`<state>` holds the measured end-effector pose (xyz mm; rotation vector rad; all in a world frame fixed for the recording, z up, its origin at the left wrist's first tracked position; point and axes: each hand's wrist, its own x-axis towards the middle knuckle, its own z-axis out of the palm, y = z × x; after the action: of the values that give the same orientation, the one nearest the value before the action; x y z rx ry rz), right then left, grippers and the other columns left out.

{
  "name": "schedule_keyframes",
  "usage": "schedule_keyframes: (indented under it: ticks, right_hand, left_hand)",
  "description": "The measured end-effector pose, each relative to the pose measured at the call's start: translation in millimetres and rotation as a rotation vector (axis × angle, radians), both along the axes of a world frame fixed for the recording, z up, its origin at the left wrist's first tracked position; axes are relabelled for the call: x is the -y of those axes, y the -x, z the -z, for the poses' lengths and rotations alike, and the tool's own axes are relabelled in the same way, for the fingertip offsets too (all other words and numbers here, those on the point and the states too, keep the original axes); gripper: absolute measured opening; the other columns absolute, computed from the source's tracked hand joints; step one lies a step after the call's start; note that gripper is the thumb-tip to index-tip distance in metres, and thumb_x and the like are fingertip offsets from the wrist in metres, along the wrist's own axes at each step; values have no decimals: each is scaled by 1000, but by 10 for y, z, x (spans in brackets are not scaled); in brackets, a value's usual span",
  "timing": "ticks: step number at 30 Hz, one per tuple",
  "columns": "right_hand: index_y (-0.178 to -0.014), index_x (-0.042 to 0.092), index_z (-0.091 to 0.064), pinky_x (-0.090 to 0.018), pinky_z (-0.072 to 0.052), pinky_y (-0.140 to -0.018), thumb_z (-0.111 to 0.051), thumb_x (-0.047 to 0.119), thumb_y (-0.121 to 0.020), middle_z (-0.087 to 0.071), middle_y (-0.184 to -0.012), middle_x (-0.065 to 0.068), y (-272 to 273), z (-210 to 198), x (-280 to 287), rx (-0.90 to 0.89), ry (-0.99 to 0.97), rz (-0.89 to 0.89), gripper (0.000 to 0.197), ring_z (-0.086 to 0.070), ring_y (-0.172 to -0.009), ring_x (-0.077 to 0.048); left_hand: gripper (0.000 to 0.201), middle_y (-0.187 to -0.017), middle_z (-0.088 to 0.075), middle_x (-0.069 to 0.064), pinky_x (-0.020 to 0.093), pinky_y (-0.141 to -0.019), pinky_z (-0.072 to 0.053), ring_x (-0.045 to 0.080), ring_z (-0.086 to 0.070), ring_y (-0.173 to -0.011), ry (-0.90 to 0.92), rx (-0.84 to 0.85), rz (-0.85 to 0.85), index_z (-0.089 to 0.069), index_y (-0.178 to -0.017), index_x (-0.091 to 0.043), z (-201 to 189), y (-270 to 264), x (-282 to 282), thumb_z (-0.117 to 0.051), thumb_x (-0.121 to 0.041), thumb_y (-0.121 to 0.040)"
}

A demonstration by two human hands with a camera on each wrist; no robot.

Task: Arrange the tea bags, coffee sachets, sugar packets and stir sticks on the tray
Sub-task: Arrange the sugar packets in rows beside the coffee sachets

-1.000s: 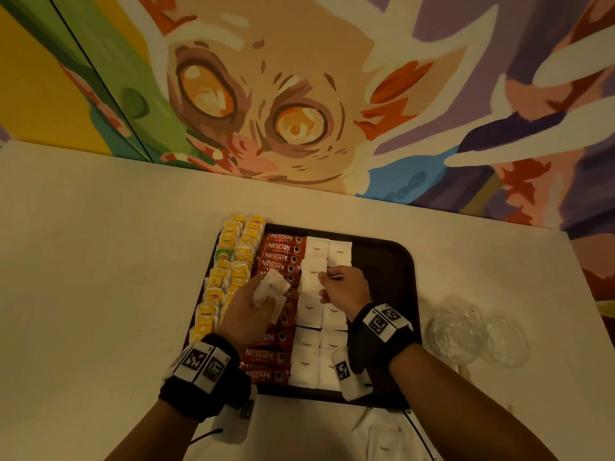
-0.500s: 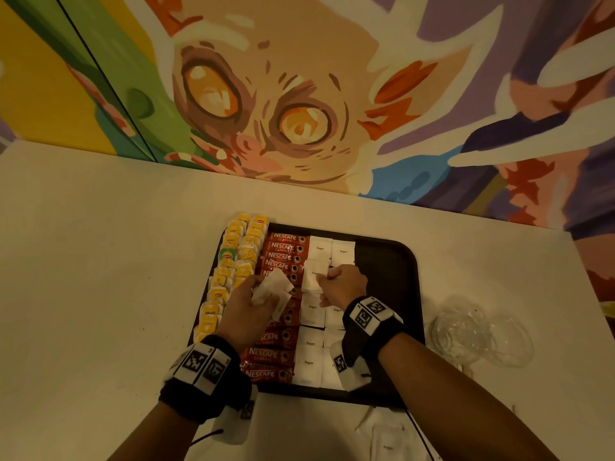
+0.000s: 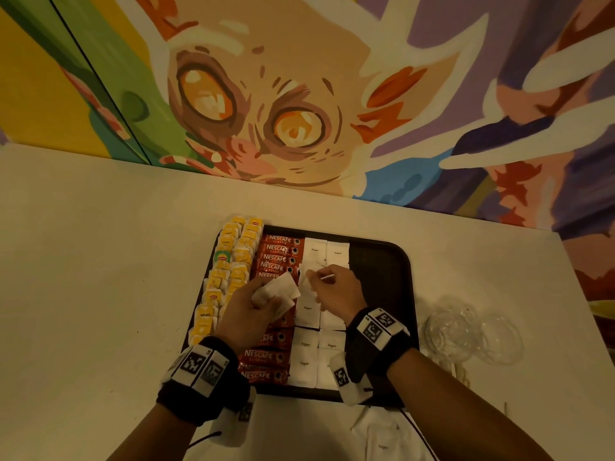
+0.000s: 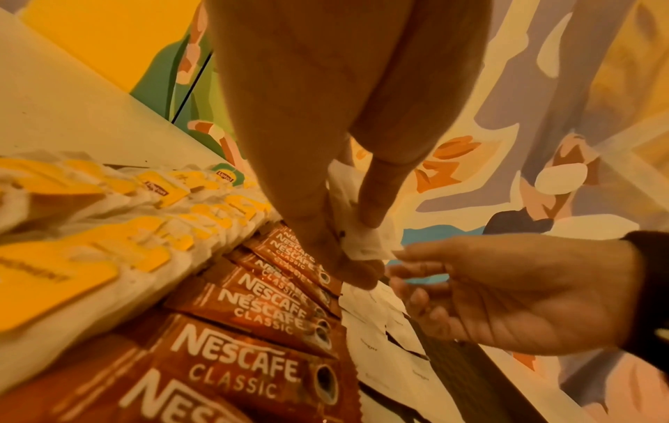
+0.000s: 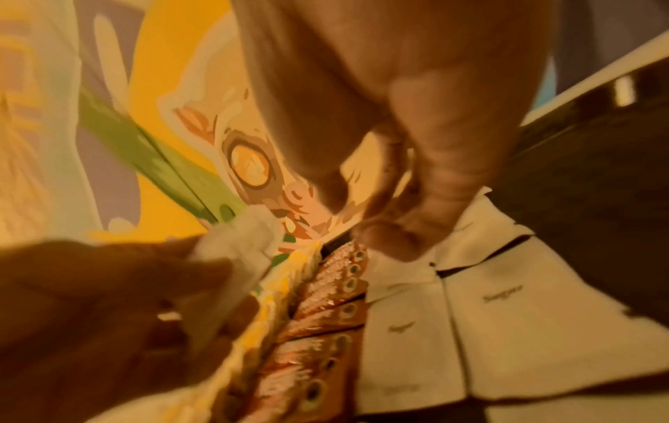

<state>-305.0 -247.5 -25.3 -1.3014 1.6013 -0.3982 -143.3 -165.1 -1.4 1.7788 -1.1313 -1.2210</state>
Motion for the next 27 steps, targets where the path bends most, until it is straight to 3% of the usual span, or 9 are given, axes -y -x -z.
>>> schedule_keyframes:
  ticks: [3, 7, 13, 17, 19, 21, 23, 25, 27]
  right_hand:
    - [-104, 16, -64, -28, -57, -61, -60, 44, -93, -68, -99, -5, -46, -175, -134, 242, -51, -87, 31, -67, -71, -15]
    - [-101, 15, -67, -27, -58, -62, -63, 20, -95, -66, -93, 2, -16, -221, -257, 311, 39, -209, 10, -65, -70, -13]
    - [-100, 15, -68, -34, -60, -70, -64, 11, -94, -68, -98, -4, 69, -141, -315, 345, 29, -28, 9, -66, -70, -18]
    - [-108, 9, -68, -32, -60, -70, -63, 13, -94, -68, -102, -5, 124, -112, -359, 352, 28, 24, 15, -65, -66, -14]
    - [-109, 10, -68, -28, -57, -66, -61, 12, -95, -68, -97, -2, 151, -120, -390, 359, 30, 16, 15, -61, -62, -10]
    - [-110, 13, -69, -24, -52, -63, -59, 14, -97, -66, -95, 1, 179, -117, -410, 310, 52, -32, 16, -58, -63, -7]
    - [-112, 16, -69, -23, -50, -69, -57, 17, -98, -65, -98, 7, 208, -102, -414, 226, 76, -109, 19, -57, -73, -6]
    - [-114, 17, -69, -23, -48, -76, -54, 18, -99, -63, -100, 14, 233, -96, -410, 177, 93, -184, 21, -57, -85, -4]
    - [-115, 17, -70, -19, -46, -78, -54, 17, -99, -65, -103, 14, 244, -117, -413, 157, 117, -237, 22, -58, -92, -3]
  left_hand:
    - [26, -98, -57, -14, 23, -71, -55, 8, -58, -90, -6, -29, 37, -56, -108, -27, -33, 32, 0, -61, -8, -91]
    - [34, -108, -56, -13, 44, -79, -59, 17, -60, -102, -11, -111, 34, -55, -116, -27, -52, 28, -8, -63, -7, -89]
    - [23, -108, -65, -1, 51, -80, -58, 24, -65, -100, 12, -167, -25, -62, -106, -31, -51, 3, -69, -60, -13, -92]
    - [22, -109, -65, 4, 52, -84, -56, 26, -63, -102, -34, -207, -118, -63, -107, -24, -39, -18, -89, -59, -11, -90]
    - [28, -113, -62, 2, 49, -85, -56, 23, -61, -103, -87, -213, -135, -62, -114, -21, -11, -19, -71, -63, -10, -88]
    - [27, -106, -60, -5, 44, -83, -57, 16, -60, -96, -88, -174, -134, -62, -108, -24, -32, -7, -62, -64, -8, -86]
    - [26, -100, -60, -12, 35, -75, -57, 6, -58, -89, -31, -90, -104, -64, -103, -25, -19, 1, -52, -61, -4, -88]
    - [22, -102, -63, -8, 23, -69, -51, 3, -57, -91, 20, -19, -63, -67, -103, -19, -20, 18, -56, -57, -4, -91]
    - [21, -103, -66, -1, 23, -70, -50, 8, -59, -92, 23, 15, -30, -68, -102, -18, -22, 48, -50, -54, -6, -93]
